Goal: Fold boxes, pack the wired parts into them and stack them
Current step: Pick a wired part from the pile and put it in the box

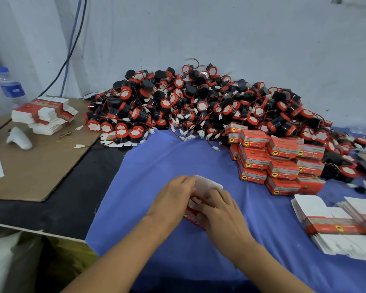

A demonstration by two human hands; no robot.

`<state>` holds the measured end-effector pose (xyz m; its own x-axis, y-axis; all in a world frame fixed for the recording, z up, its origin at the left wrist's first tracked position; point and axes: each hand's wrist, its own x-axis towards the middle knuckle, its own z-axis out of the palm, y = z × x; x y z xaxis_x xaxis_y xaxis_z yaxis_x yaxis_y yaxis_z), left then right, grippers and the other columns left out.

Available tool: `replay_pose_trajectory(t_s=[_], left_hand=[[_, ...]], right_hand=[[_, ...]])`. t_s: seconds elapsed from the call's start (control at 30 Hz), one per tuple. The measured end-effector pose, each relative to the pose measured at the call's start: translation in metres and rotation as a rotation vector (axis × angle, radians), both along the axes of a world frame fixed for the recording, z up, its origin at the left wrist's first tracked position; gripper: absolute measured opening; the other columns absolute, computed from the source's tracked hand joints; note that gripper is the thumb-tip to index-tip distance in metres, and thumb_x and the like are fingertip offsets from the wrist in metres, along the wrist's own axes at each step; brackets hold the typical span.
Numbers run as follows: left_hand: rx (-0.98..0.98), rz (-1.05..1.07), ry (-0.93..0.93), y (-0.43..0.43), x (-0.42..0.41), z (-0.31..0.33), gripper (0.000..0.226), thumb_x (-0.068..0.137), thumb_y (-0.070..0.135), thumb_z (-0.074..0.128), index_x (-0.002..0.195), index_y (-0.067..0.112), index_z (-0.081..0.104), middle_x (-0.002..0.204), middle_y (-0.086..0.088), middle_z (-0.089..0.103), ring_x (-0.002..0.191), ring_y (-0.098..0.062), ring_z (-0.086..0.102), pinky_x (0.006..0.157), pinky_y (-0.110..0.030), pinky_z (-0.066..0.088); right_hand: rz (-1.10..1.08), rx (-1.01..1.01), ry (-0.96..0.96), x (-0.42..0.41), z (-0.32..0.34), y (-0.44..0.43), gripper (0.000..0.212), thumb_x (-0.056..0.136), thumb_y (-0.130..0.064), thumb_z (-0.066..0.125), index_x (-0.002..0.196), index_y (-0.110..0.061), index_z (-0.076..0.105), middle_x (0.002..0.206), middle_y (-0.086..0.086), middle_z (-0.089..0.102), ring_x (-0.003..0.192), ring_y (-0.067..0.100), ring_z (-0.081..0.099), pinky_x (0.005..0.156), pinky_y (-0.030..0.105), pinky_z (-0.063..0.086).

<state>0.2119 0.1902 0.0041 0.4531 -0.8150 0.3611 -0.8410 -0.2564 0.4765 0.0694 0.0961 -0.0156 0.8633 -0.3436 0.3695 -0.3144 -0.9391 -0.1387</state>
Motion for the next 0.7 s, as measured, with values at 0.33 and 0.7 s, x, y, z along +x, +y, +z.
replay_pose_trajectory(t_s=[0.33, 0.7], left_hand=[[0.088, 0.098, -0.117, -0.001, 0.002, 0.001, 0.013, 0.096, 0.021, 0.054, 0.107, 0.026, 0.056, 0.103, 0.008, 0.052, 0.078, -0.022, 0.06, 0.067, -0.042, 0.052], [0.133, 0.246, -0.21, -0.006, -0.009, -0.022, 0.015, 0.098, 0.027, 0.052, 0.088, 0.028, 0.041, 0.084, 0.005, 0.052, 0.082, -0.018, 0.054, 0.057, -0.031, 0.033]], right_hand=[[0.084, 0.087, 0.012, -0.004, 0.002, -0.004, 0.025, 0.088, -0.008, 0.059, 0.105, -0.02, 0.073, 0.114, -0.005, 0.063, 0.108, 0.02, 0.057, 0.095, 0.032, 0.047], [0.103, 0.077, 0.131, -0.003, 0.007, -0.007, 0.028, 0.098, -0.017, 0.05, 0.117, -0.029, 0.066, 0.134, -0.014, 0.057, 0.126, 0.013, 0.049, 0.11, 0.029, 0.035]])
